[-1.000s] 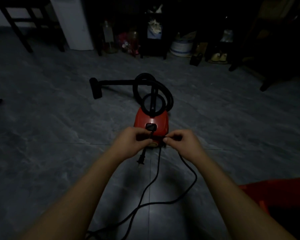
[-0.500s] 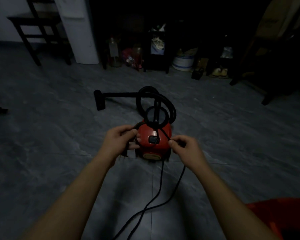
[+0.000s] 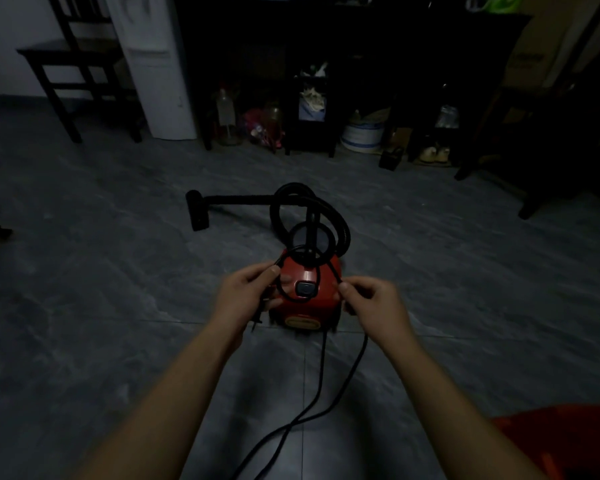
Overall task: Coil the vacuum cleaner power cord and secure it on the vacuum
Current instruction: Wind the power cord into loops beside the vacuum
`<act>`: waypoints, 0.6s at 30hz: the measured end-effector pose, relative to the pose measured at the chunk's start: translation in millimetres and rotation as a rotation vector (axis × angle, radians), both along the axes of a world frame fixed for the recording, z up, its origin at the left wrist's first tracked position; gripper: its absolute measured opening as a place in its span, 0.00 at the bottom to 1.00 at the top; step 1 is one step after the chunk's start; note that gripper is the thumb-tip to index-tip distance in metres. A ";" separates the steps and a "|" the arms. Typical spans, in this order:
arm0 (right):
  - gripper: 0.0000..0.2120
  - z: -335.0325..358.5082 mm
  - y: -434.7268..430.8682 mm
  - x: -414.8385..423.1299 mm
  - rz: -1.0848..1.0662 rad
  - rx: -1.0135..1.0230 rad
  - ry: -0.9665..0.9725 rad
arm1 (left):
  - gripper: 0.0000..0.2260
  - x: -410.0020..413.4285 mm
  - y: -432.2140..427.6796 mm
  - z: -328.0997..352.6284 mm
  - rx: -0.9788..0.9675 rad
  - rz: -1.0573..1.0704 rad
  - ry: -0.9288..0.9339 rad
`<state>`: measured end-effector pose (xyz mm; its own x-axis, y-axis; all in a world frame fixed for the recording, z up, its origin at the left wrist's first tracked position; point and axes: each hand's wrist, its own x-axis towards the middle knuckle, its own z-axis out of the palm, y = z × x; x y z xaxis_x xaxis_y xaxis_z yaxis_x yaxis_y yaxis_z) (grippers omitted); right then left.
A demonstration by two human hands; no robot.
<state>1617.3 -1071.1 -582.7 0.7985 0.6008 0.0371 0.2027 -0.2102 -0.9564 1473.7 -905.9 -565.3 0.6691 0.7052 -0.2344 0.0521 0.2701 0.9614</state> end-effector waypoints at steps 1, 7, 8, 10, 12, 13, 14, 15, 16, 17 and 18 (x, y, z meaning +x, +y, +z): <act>0.06 -1.6 -1.4 2.6 0.005 -0.042 -0.052 | 0.07 -1.6 0.4 1.0 0.021 -0.002 0.016; 0.05 -1.6 -6.5 7.3 0.080 -0.164 -0.207 | 0.07 -7.7 1.5 7.0 0.137 -0.051 0.067; 0.05 -0.2 -7.3 6.9 0.085 -0.182 -0.226 | 0.07 -8.3 2.5 6.3 0.161 -0.078 0.090; 0.05 2.6 -8.1 5.8 0.106 -0.216 -0.261 | 0.06 -9.8 2.9 6.3 0.207 -0.137 0.132; 0.05 5.5 -7.9 3.4 0.153 -0.261 -0.286 | 0.05 -9.2 -0.3 7.7 0.237 -0.178 0.157; 0.06 6.8 -7.3 1.6 0.176 -0.276 -0.298 | 0.05 -8.3 -2.8 8.7 0.247 -0.191 0.160; 0.06 7.2 -6.8 0.2 0.192 -0.287 -0.314 | 0.05 -7.3 -5.4 9.6 0.254 -0.201 0.161; 0.05 7.5 -5.8 -1.5 0.204 -0.295 -0.336 | 0.05 -6.4 -7.9 10.0 0.259 -0.212 0.161; 0.05 7.8 -5.0 -2.8 0.206 -0.302 -0.357 | 0.05 -5.9 -10.1 9.4 0.257 -0.225 0.164; 0.05 8.5 -4.4 -3.9 0.195 -0.302 -0.371 | 0.06 -5.5 -12.2 8.8 0.246 -0.241 0.165; 0.04 9.6 -4.1 -4.4 0.170 -0.291 -0.369 | 0.06 -4.9 -14.2 8.4 0.232 -0.256 0.168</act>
<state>1612.9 -1075.2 -573.1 0.6536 0.7487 0.1107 0.5714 -0.3922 -0.7209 1468.8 -920.1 -556.9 0.7964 0.5673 -0.2097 0.2516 0.0046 0.9678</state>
